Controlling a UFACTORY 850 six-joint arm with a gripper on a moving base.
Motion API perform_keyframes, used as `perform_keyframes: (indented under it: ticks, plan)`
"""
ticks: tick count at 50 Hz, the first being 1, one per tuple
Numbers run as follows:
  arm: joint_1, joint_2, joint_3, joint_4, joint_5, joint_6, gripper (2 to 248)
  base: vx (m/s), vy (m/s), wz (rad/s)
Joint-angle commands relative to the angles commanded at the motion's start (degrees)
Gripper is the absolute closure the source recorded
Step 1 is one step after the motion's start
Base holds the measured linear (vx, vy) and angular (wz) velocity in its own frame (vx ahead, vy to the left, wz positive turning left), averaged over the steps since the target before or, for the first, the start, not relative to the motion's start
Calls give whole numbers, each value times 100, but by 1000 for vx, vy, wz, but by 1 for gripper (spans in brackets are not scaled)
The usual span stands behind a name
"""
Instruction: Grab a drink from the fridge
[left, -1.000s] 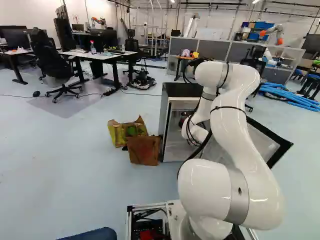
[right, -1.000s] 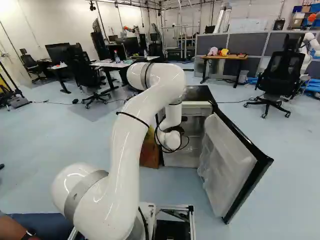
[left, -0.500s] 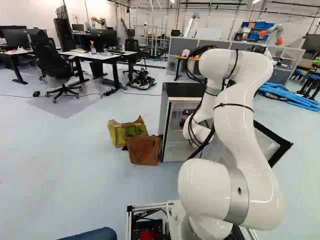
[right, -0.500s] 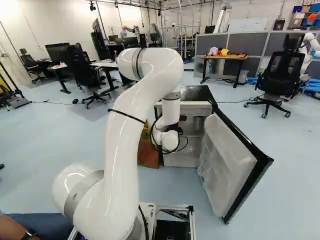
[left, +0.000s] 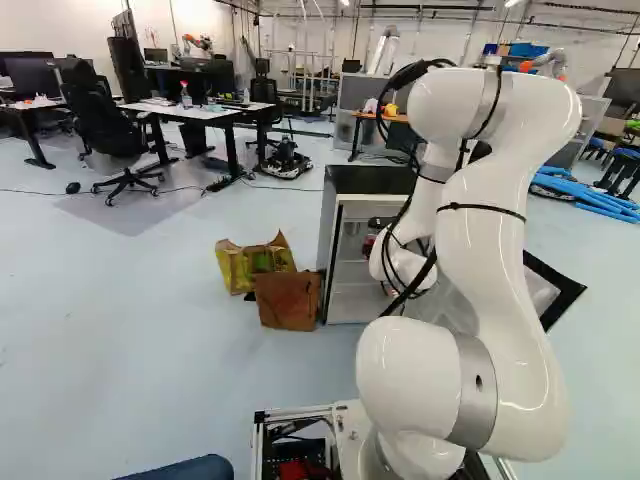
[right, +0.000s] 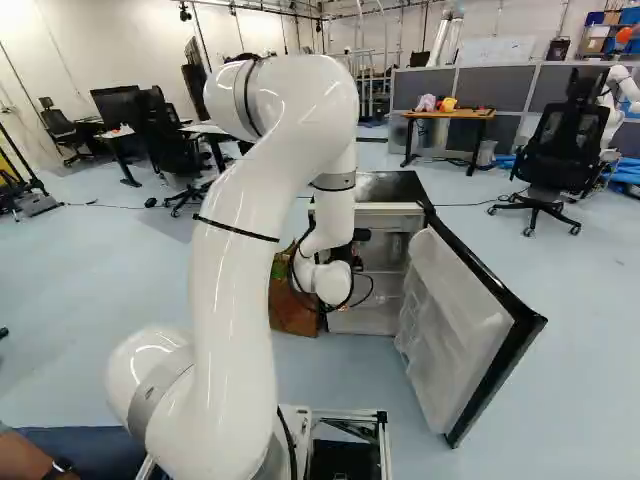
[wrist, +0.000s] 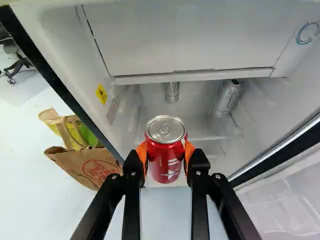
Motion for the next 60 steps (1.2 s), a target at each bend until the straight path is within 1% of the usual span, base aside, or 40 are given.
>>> perform_keyframes:
  ticks: [15, 30, 41, 60]
  plan:
    - [-95, 515, 491, 0, 0, 0, 156, 0, 0, 0]
    - [-162, 962, 843, 0, 0, 0, 156, 0, 0, 0]
    - [-189, 1249, 1022, 0, 0, 0, 156, 0, 0, 0]
    - [-189, 1643, 1169, 0, 0, 0, 156, 0, 0, 0]
